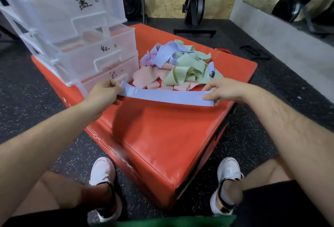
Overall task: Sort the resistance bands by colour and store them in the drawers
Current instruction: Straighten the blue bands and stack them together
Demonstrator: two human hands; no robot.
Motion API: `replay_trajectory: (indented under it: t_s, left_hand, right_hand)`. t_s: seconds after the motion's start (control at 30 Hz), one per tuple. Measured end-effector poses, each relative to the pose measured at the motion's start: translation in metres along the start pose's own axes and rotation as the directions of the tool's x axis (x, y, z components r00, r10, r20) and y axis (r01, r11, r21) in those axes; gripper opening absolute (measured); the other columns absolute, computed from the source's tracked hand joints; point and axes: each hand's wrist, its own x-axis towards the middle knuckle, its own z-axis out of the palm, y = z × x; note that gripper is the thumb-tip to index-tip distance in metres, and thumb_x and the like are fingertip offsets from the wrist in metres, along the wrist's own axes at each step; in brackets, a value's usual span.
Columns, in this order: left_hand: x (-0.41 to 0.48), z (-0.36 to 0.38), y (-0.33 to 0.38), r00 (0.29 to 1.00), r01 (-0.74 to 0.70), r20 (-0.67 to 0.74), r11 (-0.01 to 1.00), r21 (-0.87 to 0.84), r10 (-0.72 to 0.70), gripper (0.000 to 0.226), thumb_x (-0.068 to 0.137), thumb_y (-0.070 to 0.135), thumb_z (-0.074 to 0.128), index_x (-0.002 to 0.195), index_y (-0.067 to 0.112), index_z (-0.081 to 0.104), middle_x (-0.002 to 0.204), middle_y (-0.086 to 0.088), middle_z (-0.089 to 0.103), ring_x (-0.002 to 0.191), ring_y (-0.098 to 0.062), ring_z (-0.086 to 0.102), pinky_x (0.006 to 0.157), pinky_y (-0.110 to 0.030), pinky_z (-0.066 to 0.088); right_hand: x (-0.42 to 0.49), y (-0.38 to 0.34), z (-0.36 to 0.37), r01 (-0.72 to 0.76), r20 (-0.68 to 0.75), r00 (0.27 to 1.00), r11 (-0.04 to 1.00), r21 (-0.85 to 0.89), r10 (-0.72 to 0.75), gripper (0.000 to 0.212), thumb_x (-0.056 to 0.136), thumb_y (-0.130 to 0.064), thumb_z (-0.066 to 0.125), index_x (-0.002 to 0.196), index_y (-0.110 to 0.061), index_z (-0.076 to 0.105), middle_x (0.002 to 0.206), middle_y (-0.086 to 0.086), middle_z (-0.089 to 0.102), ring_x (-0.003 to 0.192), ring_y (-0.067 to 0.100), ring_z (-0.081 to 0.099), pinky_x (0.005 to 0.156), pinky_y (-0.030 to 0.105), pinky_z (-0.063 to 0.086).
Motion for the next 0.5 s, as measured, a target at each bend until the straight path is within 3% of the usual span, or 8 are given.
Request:
replay_trajectory:
  t_s: [0.1, 0.2, 0.27, 0.37, 0.5]
  left_hand:
    - [-0.004, -0.002, -0.017, 0.998, 0.047, 0.03, 0.988, 0.144, -0.052, 0.014, 0.084, 0.014, 0.068, 0.072, 0.016, 0.061, 0.069, -0.008, 0.061, 0.068, -0.024, 0.058, 0.068, -0.037, 0.05]
    - [-0.007, 0.002, -0.029, 0.995, 0.081, 0.04, 0.97, 0.229, -0.092, 0.017, 0.083, 0.016, 0.072, 0.07, 0.015, 0.061, 0.071, -0.005, 0.058, 0.064, -0.02, 0.053, 0.062, -0.03, 0.05]
    - [-0.009, 0.005, -0.034, 0.994, 0.088, 0.04, 0.951, 0.297, -0.105, 0.014, 0.083, 0.017, 0.073, 0.073, 0.014, 0.063, 0.072, -0.003, 0.059, 0.061, -0.017, 0.052, 0.057, -0.027, 0.046]
    - [-0.008, 0.005, -0.037, 0.999, 0.025, 0.032, 0.928, 0.372, -0.04, 0.012, 0.079, 0.016, 0.077, 0.081, 0.014, 0.065, 0.073, -0.003, 0.063, 0.064, -0.019, 0.054, 0.061, -0.028, 0.045]
    - [-0.009, 0.006, -0.04, 0.994, -0.106, 0.054, 0.877, 0.469, 0.091, 0.021, 0.081, 0.013, 0.075, 0.093, 0.016, 0.058, 0.073, -0.003, 0.061, 0.061, -0.018, 0.053, 0.055, -0.027, 0.04]
  right_hand:
    - [0.003, 0.016, 0.014, -0.036, -0.047, 0.998, 0.999, 0.041, 0.038, 0.011, 0.092, -0.011, 0.072, 0.102, -0.011, 0.068, 0.09, 0.014, 0.068, 0.077, 0.023, 0.062, 0.069, 0.033, 0.056]
    - [0.006, 0.03, 0.029, -0.069, -0.109, 0.992, 0.997, -0.021, 0.066, 0.018, 0.091, -0.015, 0.073, 0.108, -0.013, 0.067, 0.085, 0.009, 0.065, 0.075, 0.024, 0.061, 0.075, 0.041, 0.058]
    - [0.005, 0.034, 0.036, -0.045, -0.162, 0.986, 0.998, -0.047, 0.037, 0.024, 0.09, -0.015, 0.074, 0.11, -0.014, 0.062, 0.077, 0.009, 0.062, 0.067, 0.023, 0.057, 0.067, 0.038, 0.052]
    - [0.003, 0.037, 0.042, 0.045, -0.212, 0.975, 0.99, -0.132, -0.072, 0.022, 0.09, -0.018, 0.072, 0.104, -0.021, 0.055, 0.068, 0.006, 0.054, 0.058, 0.019, 0.046, 0.057, 0.031, 0.037]
    - [0.004, 0.041, 0.047, 0.078, -0.226, 0.961, 0.944, -0.32, -0.156, 0.01, 0.09, -0.027, 0.071, 0.088, -0.025, 0.061, 0.071, -0.001, 0.053, 0.065, 0.017, 0.049, 0.061, 0.031, 0.039]
